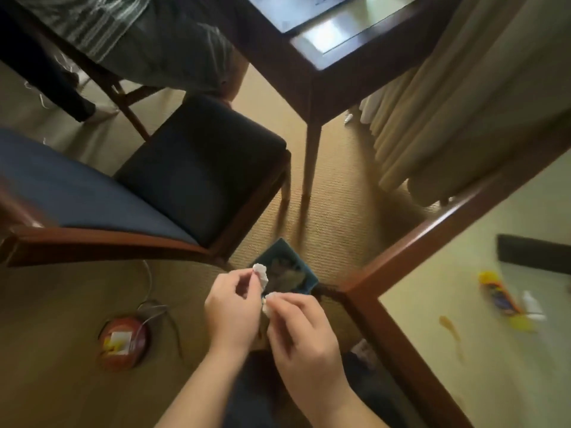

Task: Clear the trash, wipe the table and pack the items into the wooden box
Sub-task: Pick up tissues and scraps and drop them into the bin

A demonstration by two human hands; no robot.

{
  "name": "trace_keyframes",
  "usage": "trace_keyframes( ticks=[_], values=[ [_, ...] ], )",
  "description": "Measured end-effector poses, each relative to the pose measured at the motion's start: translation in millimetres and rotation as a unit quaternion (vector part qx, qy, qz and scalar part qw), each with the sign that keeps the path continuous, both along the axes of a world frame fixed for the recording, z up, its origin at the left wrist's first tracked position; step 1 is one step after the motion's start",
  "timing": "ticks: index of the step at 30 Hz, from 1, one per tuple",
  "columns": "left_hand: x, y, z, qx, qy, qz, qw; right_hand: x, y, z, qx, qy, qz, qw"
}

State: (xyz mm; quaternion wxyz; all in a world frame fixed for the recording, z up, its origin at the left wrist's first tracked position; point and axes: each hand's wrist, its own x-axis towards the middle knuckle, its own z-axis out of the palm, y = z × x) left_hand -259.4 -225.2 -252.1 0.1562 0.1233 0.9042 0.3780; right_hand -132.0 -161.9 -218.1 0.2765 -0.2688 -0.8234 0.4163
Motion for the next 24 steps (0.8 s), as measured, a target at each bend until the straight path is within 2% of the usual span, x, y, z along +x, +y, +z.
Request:
trace_keyframes(
  ticks=[4, 6, 8, 10, 11, 12, 14, 17, 21, 24],
  values=[
    [-38.9, -8.3, -98.4, -0.044, -0.025, -0.047, 0.998, -43.0, -0.8, -103.0, -0.019, -0.029, -0.053, 0.998],
    [-51.0, -4.4, -149.8, -0.085, -0.04, -0.068, 0.993, -55.2, 8.0, -168.9, -0.026, -0.086, -0.086, 0.992],
    [-59.9, -0.2, -198.3, -0.145, -0.112, -0.118, 0.976, -64.9, 21.2, -226.0, -0.074, -0.2, -0.067, 0.975],
    [-64.7, 3.6, -235.7, -0.198, -0.227, -0.204, 0.932, -71.1, 34.1, -261.4, -0.146, -0.374, 0.04, 0.915],
    [-65.9, 5.0, -246.2, -0.216, -0.256, -0.236, 0.912, -71.1, 38.8, -270.5, -0.181, -0.441, 0.096, 0.874],
    [-67.1, 5.8, -251.9, -0.227, -0.256, -0.245, 0.907, -70.7, 42.2, -273.8, -0.211, -0.464, 0.123, 0.851],
    [-65.8, 6.3, -238.5, -0.203, -0.214, -0.205, 0.933, -65.0, 44.8, -255.4, -0.238, -0.421, 0.097, 0.87],
    [-52.9, 1.1, -167.4, -0.086, -0.191, -0.128, 0.969, -44.6, 34.9, -170.7, -0.273, -0.307, 0.016, 0.911],
    [-14.4, -6.4, -25.8, 0.043, -0.18, -0.128, 0.974, 7.8, 11.8, -21.8, -0.243, -0.18, -0.017, 0.953],
    [21.1, 4.0, 77.4, 0.085, -0.175, -0.18, 0.964, 56.7, 14.6, 72.5, -0.182, -0.137, -0.114, 0.967]
  ],
)
